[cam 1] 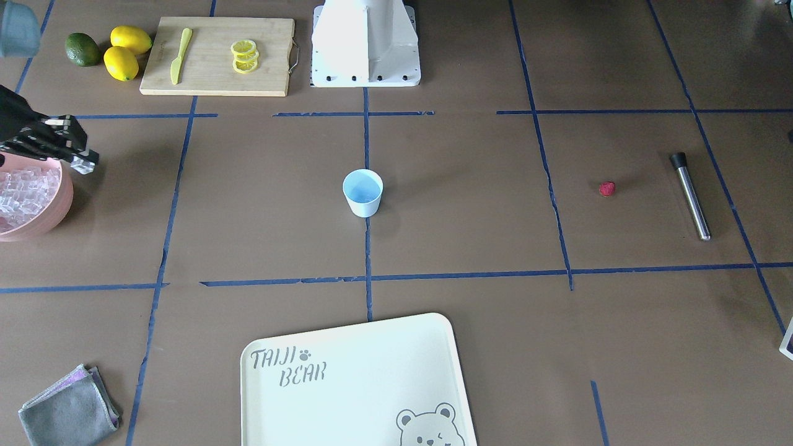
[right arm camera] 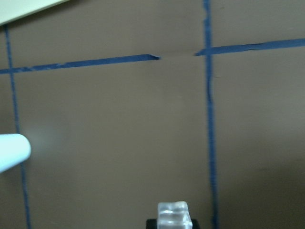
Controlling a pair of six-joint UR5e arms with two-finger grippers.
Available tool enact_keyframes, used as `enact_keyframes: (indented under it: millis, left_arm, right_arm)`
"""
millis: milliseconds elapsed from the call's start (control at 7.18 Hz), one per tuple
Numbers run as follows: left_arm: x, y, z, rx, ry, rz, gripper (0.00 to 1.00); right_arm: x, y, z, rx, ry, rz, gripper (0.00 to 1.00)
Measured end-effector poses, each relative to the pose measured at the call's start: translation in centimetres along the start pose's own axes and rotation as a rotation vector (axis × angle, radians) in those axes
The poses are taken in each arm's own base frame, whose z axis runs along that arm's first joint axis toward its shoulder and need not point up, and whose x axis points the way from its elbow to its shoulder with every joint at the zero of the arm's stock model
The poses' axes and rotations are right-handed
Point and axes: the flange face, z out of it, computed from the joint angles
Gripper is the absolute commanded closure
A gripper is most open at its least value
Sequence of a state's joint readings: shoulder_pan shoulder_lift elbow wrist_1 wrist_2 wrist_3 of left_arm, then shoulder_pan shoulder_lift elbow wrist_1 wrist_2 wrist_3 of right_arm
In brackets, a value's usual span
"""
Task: Mash ice and strawberries in cup
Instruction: 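Carry the ice cube with the right gripper over the blue cup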
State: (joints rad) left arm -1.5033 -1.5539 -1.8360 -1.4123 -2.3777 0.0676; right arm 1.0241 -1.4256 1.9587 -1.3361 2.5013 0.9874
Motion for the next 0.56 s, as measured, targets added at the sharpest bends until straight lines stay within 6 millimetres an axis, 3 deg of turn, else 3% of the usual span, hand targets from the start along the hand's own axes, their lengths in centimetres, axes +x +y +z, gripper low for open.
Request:
enact_keyframes:
  millis: [279,418,557]
  left_arm:
    - [-0.1,0.0,0.1,-0.001,0.0,0.0,0.0]
    - [-0.1,0.0,0.1,0.001,0.0,0.001,0.0]
    - [0.0,0.0,0.0,0.003,0.0,0.003,0.0]
  right_arm:
    - [-14.5,2.0,4.7,0.04,-0.044,0.133,1.0]
    - [-20.7,3.9,8.0,0.093,-0.057,0.194,0.99]
    - [-25.5,5.1,11.1,0.145,-0.066,0.247,0.99]
